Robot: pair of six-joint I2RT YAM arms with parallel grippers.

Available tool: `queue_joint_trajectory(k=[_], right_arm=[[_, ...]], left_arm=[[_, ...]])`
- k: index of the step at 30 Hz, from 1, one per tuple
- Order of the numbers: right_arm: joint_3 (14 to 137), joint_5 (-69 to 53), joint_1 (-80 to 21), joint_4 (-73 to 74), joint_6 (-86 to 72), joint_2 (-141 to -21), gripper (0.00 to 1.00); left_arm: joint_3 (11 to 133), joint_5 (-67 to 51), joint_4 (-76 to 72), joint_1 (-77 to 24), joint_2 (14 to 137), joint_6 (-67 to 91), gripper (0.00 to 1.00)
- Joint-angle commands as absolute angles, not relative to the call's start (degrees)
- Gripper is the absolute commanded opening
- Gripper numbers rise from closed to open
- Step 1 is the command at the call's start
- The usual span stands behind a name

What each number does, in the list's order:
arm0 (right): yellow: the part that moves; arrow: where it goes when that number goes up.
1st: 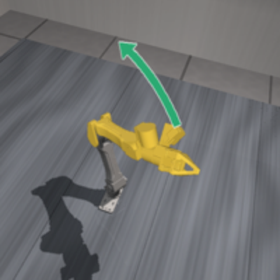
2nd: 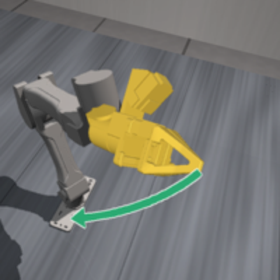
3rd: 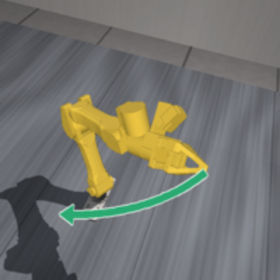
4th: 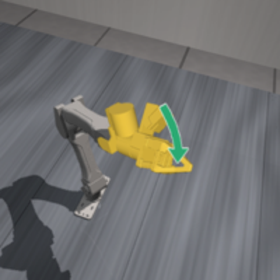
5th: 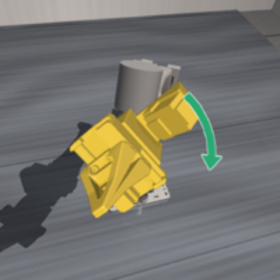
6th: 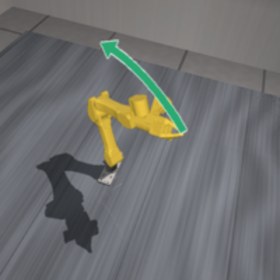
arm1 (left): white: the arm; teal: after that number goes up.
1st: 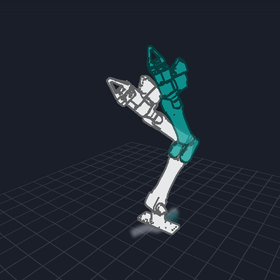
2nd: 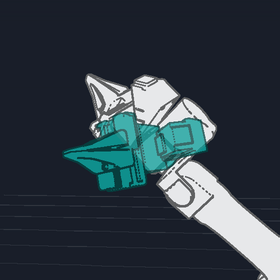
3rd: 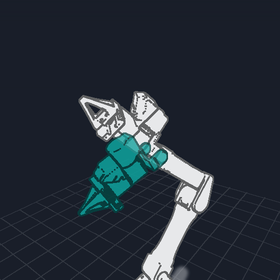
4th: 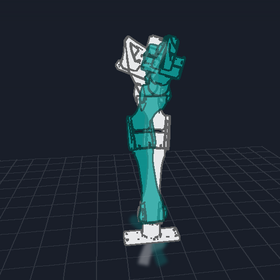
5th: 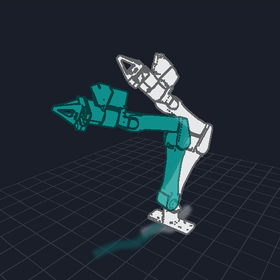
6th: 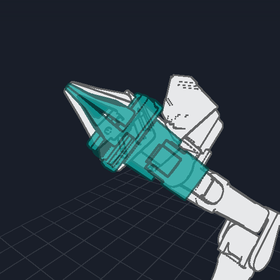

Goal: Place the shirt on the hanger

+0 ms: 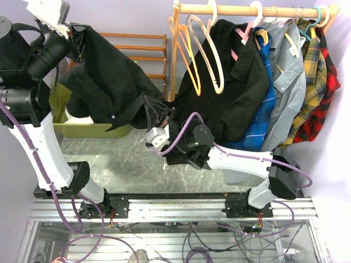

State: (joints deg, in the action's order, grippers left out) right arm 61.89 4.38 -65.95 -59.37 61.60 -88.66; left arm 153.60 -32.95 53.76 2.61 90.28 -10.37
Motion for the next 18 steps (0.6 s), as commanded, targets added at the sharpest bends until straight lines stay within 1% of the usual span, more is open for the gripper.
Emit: queue_joint_trajectory(k=[1,5,9,11,13,15,16,18], right_arm=[[66.38,1.39,-65.84,-57.88,58.98,-85.04,0.0],[75.66,-2.55,-65.82,-44.56,51.22,-78.81,0.0],[82.26,-5.91,-65.85,-40.36,48.65,-74.99,0.0],[85.64,-6.36,-65.9,-37.52,47.29,-74.19,0.0],[87.69,-5.45,-65.88,-35.54,46.04,-73.54,0.0],[86.73,-4.08,-65.84,-34.27,44.64,-72.31,0.0],[85.1,-3.12,-65.91,-33.75,43.57,-71.4,0.0],[80.1,-0.77,-65.81,-33.58,39.36,-68.57,0.0]], left_arm=[[161.21,-37.47,54.18,2.24,89.72,-8.44,0.15],[169.61,-40.72,52.77,2.2,91.48,-4.16,0.15],[178.3,-43.49,47.72,3.08,94.81,1.61,0.16],[179.9,-46.58,43.37,5.13,96.15,6.17,0.16],[178.07,-50.2,39.65,6.91,96.94,10.62,0.16],[172.1,-52.04,38.61,7.22,96.65,11.93,0.17],[167.76,-52.03,38.73,7.23,95.92,11.58,0.17],[154.39,-51.53,38.55,7.18,93.48,9.77,0.17]])
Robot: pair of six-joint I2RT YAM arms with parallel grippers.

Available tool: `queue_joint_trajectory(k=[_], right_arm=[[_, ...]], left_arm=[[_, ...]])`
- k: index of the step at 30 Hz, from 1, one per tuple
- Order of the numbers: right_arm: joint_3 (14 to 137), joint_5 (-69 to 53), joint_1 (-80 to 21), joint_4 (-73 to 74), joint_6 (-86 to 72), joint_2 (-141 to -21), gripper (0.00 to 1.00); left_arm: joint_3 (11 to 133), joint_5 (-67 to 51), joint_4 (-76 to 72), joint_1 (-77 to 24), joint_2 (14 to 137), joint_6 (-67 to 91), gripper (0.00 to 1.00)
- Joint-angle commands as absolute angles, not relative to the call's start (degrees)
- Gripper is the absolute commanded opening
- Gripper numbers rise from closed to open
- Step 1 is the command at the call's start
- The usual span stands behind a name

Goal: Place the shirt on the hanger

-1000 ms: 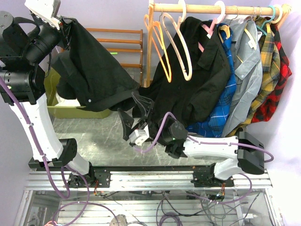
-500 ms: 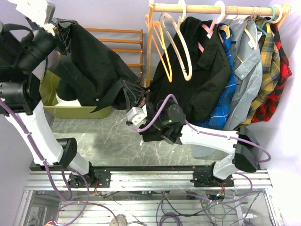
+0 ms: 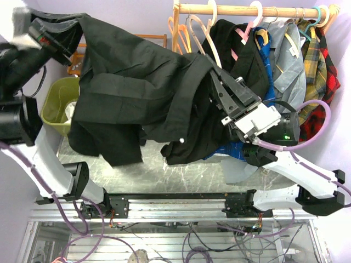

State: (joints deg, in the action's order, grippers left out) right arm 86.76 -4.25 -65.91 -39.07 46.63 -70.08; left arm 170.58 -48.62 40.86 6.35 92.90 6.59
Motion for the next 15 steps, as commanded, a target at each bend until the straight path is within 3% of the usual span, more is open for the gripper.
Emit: queue_joint_trajectory(k=[1,3,6,9,12,15], right_arm=[[76.91,0.04,-65.83,-33.74,36.44,-67.35,0.0],[69.88,2.6,-65.82,-34.09,30.81,-65.33,0.0],[61.16,6.66,-65.84,-33.24,21.72,-63.9,0.0],[52.68,13.59,-65.79,-32.38,13.55,-63.14,0.0],[43.38,15.06,-65.78,-34.72,8.39,-60.73,0.0],[35.92,17.64,-65.77,-35.55,4.1,-56.99,0.0]], left_arm=[[146.14,-51.56,37.35,6.83,91.98,9.22,0.17],[132.94,-47.18,40.48,3.16,89.86,3.61,0.19],[117.85,-33.05,48.14,-11.05,88.69,-10.07,0.18],[101.89,-26.87,47.13,-20.24,87.31,-14.65,0.19],[90.11,-24.07,44.19,-21.96,86.18,-16.02,0.22],[85.73,-20.26,43.42,-21.76,85.42,-18.13,0.25]])
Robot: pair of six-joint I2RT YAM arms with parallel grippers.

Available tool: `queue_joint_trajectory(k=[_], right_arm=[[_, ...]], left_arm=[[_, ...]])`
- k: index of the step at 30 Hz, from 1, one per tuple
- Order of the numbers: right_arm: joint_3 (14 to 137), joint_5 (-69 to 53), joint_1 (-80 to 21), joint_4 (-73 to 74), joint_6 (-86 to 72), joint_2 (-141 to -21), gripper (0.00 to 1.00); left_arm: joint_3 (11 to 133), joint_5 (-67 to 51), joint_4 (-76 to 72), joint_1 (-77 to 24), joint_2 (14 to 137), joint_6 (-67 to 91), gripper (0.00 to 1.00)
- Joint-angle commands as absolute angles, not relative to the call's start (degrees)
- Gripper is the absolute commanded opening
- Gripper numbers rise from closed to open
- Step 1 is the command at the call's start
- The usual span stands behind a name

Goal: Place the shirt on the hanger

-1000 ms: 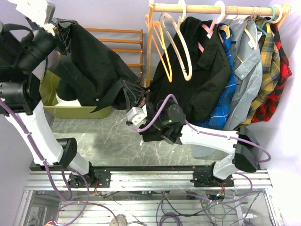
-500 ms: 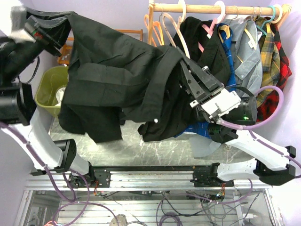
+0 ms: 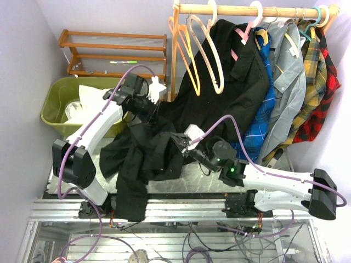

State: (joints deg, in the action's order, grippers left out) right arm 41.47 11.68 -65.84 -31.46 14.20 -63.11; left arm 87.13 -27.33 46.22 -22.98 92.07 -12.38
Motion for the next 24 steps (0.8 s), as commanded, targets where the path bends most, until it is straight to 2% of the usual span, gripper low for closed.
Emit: queue_joint_trajectory(k=[1,4,7,9,15,17,18,19,24], right_arm=[[33.68,19.16,-65.8,-35.89,3.08,-55.53,0.0],[26.22,25.5,-65.83,-37.46,0.76,-51.45,0.0],[20.84,29.33,-65.72,-38.56,-1.56,-49.47,0.0],[17.54,31.41,-65.73,-39.89,-3.9,-49.45,0.0],[10.08,35.43,-65.71,-46.83,-11.03,-51.37,0.0],[8.91,34.79,-65.66,-48.24,-11.44,-51.47,0.0],[8.62,34.71,-65.71,-48.56,-11.69,-51.23,0.0],[8.31,34.83,-65.66,-48.67,-12.0,-50.83,0.0],[6.22,35.07,-65.73,-47.54,-13.22,-47.07,0.0]], left_arm=[[84.87,-19.15,43.39,-21.59,85.1,-18.72,0.26],[83.55,-16.88,44.55,-20.64,84.45,-20.97,0.35],[83.57,-14.69,46.26,-18.53,85.17,-23.0,0.6],[85.58,-14.33,49.32,-16.56,86.54,-24.46,0.73],[90.0,-30.78,64.52,-14.01,87.3,-40.52,0.8],[88.68,-30.49,67.08,-16.0,88.66,-42.99,0.81],[87.9,-29.71,67.47,-16.82,89.61,-43.41,0.88],[87.1,-28.67,66.6,-17.43,90.39,-43.09,0.9],[82.45,-23.6,56.5,-18.45,91.07,-37.75,0.9]])
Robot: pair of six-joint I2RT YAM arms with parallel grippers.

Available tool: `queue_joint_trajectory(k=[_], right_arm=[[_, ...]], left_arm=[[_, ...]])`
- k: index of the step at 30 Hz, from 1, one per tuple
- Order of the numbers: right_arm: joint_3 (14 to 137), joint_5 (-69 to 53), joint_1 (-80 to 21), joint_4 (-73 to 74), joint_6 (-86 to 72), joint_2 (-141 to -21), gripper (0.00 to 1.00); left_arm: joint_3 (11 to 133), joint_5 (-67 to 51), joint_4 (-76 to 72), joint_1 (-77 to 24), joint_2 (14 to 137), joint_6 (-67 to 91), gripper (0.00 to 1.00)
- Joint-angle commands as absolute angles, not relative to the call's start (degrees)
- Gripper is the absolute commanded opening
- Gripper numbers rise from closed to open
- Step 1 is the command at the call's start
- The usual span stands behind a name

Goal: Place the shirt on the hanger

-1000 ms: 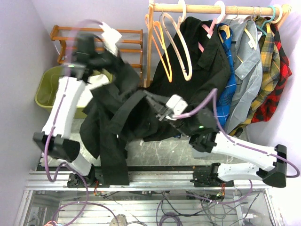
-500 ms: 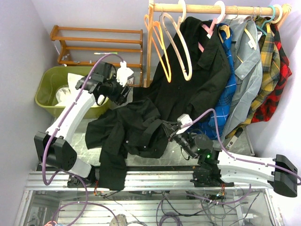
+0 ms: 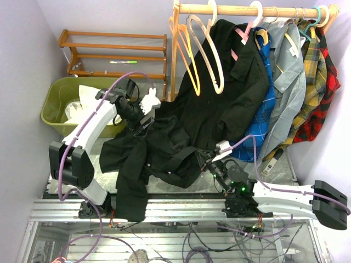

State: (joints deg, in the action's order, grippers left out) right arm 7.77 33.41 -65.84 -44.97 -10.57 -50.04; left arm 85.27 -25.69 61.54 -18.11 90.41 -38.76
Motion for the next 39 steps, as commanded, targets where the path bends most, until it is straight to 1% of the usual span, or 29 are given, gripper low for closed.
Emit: queue_joint_trajectory(k=[1,4,7,11,13,14,15,16,17,18,19,21,25,27,31,33,36,39], right_arm=[[5.9,35.04,-65.73,-46.81,-13.45,-46.16,0.0],[5.3,34.36,-65.71,-44.73,-14.33,-43.42,0.0],[3.85,33.31,-65.68,-43.35,-15.32,-40.1,0.0],[2.4,32.82,-65.65,-41.01,-16.69,-35.65,0.0],[2.24,33.11,-65.7,-39.22,-17.24,-34.39,0.0],[2.12,33.19,-65.7,-38.5,-17.4,-33.93,0.0],[2.04,33.14,-65.7,-38.17,-17.57,-33.66,0.0],[2.02,33.12,-65.69,-37.97,-17.73,-33.59,0.0],[2.02,33.14,-65.74,-37.83,-17.82,-33.64,0.0],[2.04,33.15,-65.7,-37.73,-17.84,-33.69,0.0],[2.15,33.21,-65.73,-37.57,-17.83,-34.01,0.0],[2.96,33.57,-65.66,-37.43,-17.54,-35.09,0.0],[5.76,34.54,-65.66,-38.77,-15.77,-40.23,0.0],[6.46,34.41,-65.71,-42.81,-14.13,-44.04,0.0],[10.48,35.99,-65.43,-51.92,-12.32,-54.33,0.0],[14.65,35.95,-64.95,-53.24,-12.23,-60.18,0.0],[21.98,33.86,-63.72,-51.31,-13.36,-68.05,0.0],[26.54,28.01,-61.56,-51.87,-14.97,-73.1,0.0]], left_arm=[[81.66,-22.0,54.11,-18.79,91.1,-36.84,0.9],[79.59,-16.85,48.38,-19.22,91.58,-36.07,0.89],[79.36,-15.75,46.76,-19.2,92.73,-38.32,0.87],[81.81,-21.12,52.82,-19.24,95.74,-43.18,0.84],[83.18,-24.45,55.83,-19.25,97.45,-44.49,0.8],[83.46,-25.38,56.38,-19.25,98.0,-44.56,0.75],[83.5,-26.12,56.5,-19.32,98.46,-44.51,0.67],[83.35,-26.61,56.49,-19.4,98.66,-44.51,0.52],[83.47,-27.05,56.49,-19.49,98.65,-44.51,0.29],[83.83,-27.31,56.47,-19.57,98.31,-44.1,0.13],[84.67,-27.55,56.55,-19.6,97.71,-43.62,0.08],[87.79,-26.66,57.45,-19.67,95.34,-42.65,0.07],[99.51,-18.98,58.42,-19.82,88.15,-39.96,0.07],[108.87,-14.53,62.06,-19.65,88.27,-39.25,0.07],[118.2,-3.8,60.82,-19.6,87.75,-39.3,0.07],[120.26,1.44,59.55,-19.6,87.84,-41.06,0.07],[120.85,8.85,57.59,-19.69,88.06,-45.85,0.07],[119.41,15.59,54.36,-19.99,87.8,-50.96,0.07]])
